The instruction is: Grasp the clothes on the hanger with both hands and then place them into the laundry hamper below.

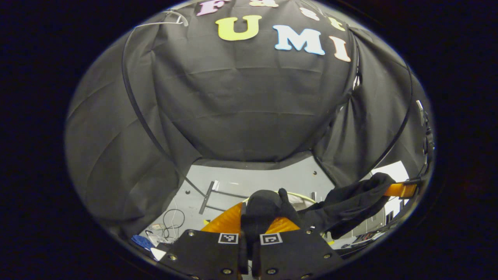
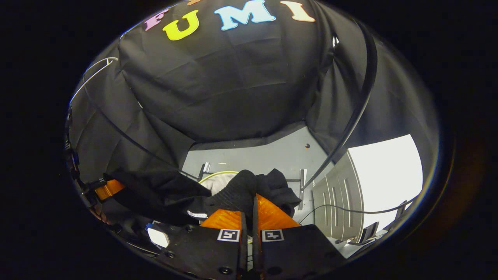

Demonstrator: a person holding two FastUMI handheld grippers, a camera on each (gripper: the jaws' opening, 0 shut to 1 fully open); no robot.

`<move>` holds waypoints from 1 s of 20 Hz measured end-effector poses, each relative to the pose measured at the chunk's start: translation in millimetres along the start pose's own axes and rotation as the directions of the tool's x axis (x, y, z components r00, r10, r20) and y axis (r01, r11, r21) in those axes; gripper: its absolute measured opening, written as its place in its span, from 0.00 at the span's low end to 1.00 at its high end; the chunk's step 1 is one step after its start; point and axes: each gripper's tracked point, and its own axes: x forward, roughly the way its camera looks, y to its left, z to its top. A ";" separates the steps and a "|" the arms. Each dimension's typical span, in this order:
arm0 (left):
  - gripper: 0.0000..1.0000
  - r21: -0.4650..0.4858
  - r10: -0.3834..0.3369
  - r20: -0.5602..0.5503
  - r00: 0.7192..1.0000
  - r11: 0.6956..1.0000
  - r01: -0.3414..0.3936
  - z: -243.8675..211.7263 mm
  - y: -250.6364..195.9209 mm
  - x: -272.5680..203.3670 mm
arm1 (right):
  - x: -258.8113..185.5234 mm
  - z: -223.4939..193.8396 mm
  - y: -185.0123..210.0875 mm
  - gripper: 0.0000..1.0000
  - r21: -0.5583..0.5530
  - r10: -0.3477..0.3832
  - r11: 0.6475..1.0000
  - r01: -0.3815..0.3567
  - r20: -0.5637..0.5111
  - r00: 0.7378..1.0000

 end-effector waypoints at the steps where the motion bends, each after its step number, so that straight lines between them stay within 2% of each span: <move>1: 0.05 0.001 0.000 -0.001 1.000 1.000 0.000 -3.5 -1.2 1.4 | 1.6 -1.0 0.2 0.07 0.002 0.002 1.000 -0.002 -0.007 1.000; 8: 0.06 -0.002 -0.011 -0.043 0.999 1.000 0.010 -22.6 -13.2 8.6 | 8.3 -1.9 0.2 0.09 0.007 -0.008 1.000 0.008 -0.025 1.000; 9: 0.06 0.000 -0.001 -0.049 0.999 1.000 0.001 -24.8 -9.6 9.2 | 8.7 -3.0 -1.0 0.13 0.007 -0.011 1.000 0.011 -0.029 1.000; 11: 0.06 -0.002 0.019 -0.060 0.998 1.000 -0.019 -31.2 -3.8 10.8 | 8.2 -8.9 -0.4 0.13 0.006 -0.012 1.000 0.013 -0.047 0.999; 12: 0.09 -0.005 0.022 -0.072 0.997 1.000 -0.022 -34.1 -3.2 9.5 | 9.6 -13.8 -1.4 0.08 -0.006 -0.019 1.000 0.019 -0.061 0.998; 13: 0.05 -0.005 0.027 -0.084 0.996 1.000 -0.028 -39.2 -2.0 9.0 | 9.3 -17.4 -2.3 0.23 -0.022 -0.026 0.999 0.025 -0.071 0.997; 15: 0.19 -0.004 0.030 -0.108 0.994 1.000 -0.031 -50.6 0.8 11.2 | 4.8 -23.1 0.4 0.25 -0.032 -0.012 0.999 0.009 -0.083 0.996; 16: 0.31 0.002 0.032 -0.108 0.994 0.999 -0.032 -52.1 2.8 7.6 | 4.1 -25.6 6.6 0.28 -0.031 0.013 0.999 -0.015 -0.088 0.996; 17: 0.43 0.011 0.031 -0.096 0.995 0.999 -0.030 -50.2 4.9 4.7 | 1.6 -26.0 10.8 0.50 -0.034 0.030 0.999 -0.033 -0.090 0.996; 18: 0.55 0.024 0.029 -0.087 0.996 0.999 -0.027 -46.8 5.5 1.7 | -1.0 -26.4 12.9 0.58 -0.044 0.038 0.998 -0.042 -0.087 0.995; 19: 0.66 0.042 0.032 -0.083 0.996 0.999 -0.029 -48.4 6.6 -1.8 | -3.0 -24.6 14.8 0.76 -0.056 0.040 0.997 -0.045 -0.083 0.996; 20: 0.78 0.063 0.047 -0.077 0.996 0.997 -0.042 -47.0 9.2 -4.6 | -5.0 -21.3 14.9 0.81 -0.066 0.037 0.997 -0.042 -0.073 0.997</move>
